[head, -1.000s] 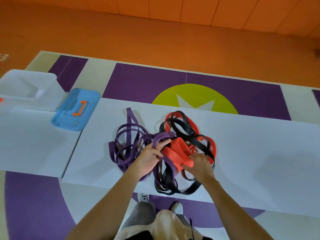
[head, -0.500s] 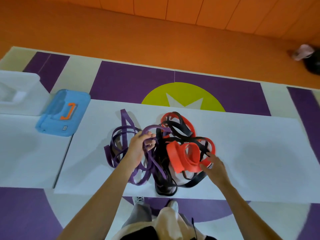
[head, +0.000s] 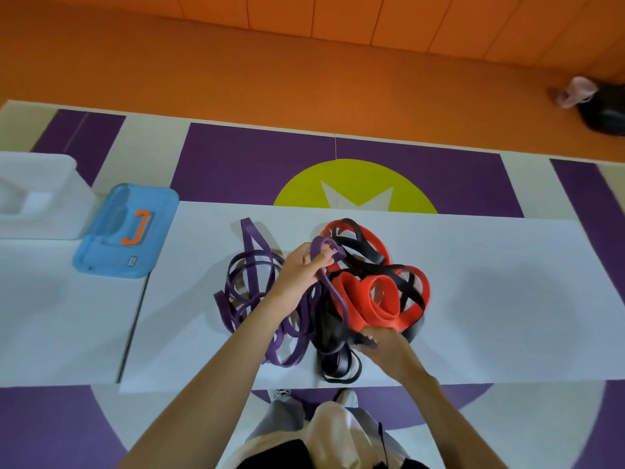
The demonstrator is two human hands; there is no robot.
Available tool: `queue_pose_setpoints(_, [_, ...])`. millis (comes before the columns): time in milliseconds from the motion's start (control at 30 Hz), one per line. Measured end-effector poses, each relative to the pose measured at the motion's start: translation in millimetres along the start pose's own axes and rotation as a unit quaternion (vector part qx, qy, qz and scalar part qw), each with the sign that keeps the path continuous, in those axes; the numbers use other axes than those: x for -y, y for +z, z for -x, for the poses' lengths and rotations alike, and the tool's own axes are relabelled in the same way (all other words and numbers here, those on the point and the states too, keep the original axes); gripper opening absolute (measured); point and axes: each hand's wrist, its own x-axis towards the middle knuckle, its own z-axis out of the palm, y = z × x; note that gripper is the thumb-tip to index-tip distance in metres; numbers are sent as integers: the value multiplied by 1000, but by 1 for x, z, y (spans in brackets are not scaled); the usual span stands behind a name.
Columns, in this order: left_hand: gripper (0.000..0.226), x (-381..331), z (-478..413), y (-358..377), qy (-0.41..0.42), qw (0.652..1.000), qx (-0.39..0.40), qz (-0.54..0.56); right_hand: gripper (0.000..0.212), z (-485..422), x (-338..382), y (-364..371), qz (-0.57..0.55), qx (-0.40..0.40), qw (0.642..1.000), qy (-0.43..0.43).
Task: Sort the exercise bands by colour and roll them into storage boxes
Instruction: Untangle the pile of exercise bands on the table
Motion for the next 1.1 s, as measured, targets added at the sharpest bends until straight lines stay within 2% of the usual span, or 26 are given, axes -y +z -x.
queue_pose_setpoints(67, [44,5,1,6,4,993,73,-95,15,5,7,-13,-87,-51,995,-20])
queue_pose_setpoints(167, [82,21,6,9,-35,963,160,-216,23,12,24,-33,-167,-102,980,-32])
queue_pose_setpoints(233, [85,35,14,7,-55,951,177,-247,23,14,31,-40,-190,-124,974,-26])
queue_pose_setpoints(333, [91,56,25,6,-98,958,149,-224,25,14,41,-47,-220,-147,964,-5])
queue_pose_setpoints(433, [123,76,27,8,-203,973,57,-90,29,14,45,-53,-244,-163,956,-7])
queue_pose_setpoints(500, [129,90,22,7,-204,973,67,-84,28,14,46,-54,-265,-162,950,-17])
queue_pose_setpoints(567, [121,90,26,13,-172,965,132,-149,30,14,47,-56,-274,-152,949,-31])
queue_pose_setpoints(633, [95,88,29,23,-144,946,202,-210,34,13,49,-59,-281,-138,949,-42])
queue_pose_setpoints(700, [102,88,31,31,-112,939,217,-240,36,10,52,-64,-297,-127,945,-48])
queue_pose_setpoints(733, [104,91,29,32,-88,944,197,-251,36,5,52,-67,-306,-131,942,-49])
queue_pose_setpoints(800, [91,94,27,33,-38,945,121,-302,36,-4,55,-76,-331,-159,929,-36])
queue_pose_setpoints(900, [47,84,32,23,29,926,41,-374,30,-19,56,-91,-386,-209,898,-22])
queue_pose_setpoints(967, [27,71,38,13,54,903,43,-424,27,-25,51,-99,-421,-220,880,-24])
queue_pose_setpoints(1100, [21,50,49,-22,61,852,141,-501,20,-32,52,-114,-482,-261,836,-12])
